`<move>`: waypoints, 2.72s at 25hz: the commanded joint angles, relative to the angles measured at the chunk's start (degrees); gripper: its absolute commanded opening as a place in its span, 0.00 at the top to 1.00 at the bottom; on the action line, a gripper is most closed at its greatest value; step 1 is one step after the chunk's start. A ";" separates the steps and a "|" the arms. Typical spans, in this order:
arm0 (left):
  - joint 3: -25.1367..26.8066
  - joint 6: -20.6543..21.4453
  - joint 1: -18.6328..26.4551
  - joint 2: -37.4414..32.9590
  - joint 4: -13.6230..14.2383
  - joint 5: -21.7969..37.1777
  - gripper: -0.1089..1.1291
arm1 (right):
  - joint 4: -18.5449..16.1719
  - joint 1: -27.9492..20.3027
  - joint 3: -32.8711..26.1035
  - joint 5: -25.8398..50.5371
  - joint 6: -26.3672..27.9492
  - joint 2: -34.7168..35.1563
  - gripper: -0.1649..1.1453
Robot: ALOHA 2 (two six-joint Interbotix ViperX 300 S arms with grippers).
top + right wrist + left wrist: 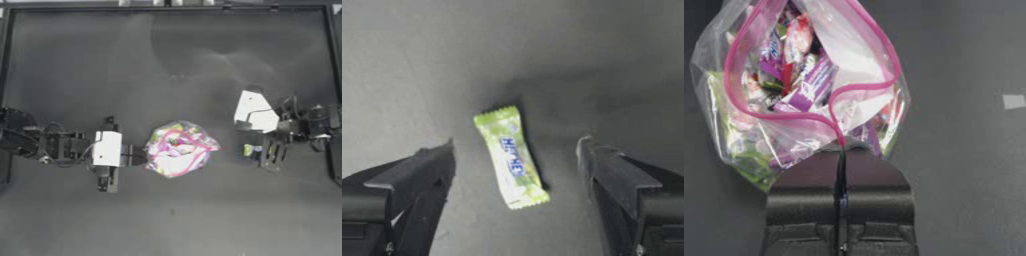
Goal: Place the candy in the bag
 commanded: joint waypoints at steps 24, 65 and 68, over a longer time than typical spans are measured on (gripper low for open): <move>-0.97 -0.09 -0.18 -1.14 0.00 -0.26 0.84 | 1.49 1.05 1.14 -3.25 0.88 4.04 0.13; -0.97 -0.09 -0.26 -1.32 0.00 -0.35 0.84 | -4.31 5.27 -12.48 11.60 0.44 -8.00 0.54; -1.05 -0.09 -0.26 -1.41 -0.09 -0.35 0.84 | -5.10 6.42 -15.12 11.34 0.44 -7.47 0.54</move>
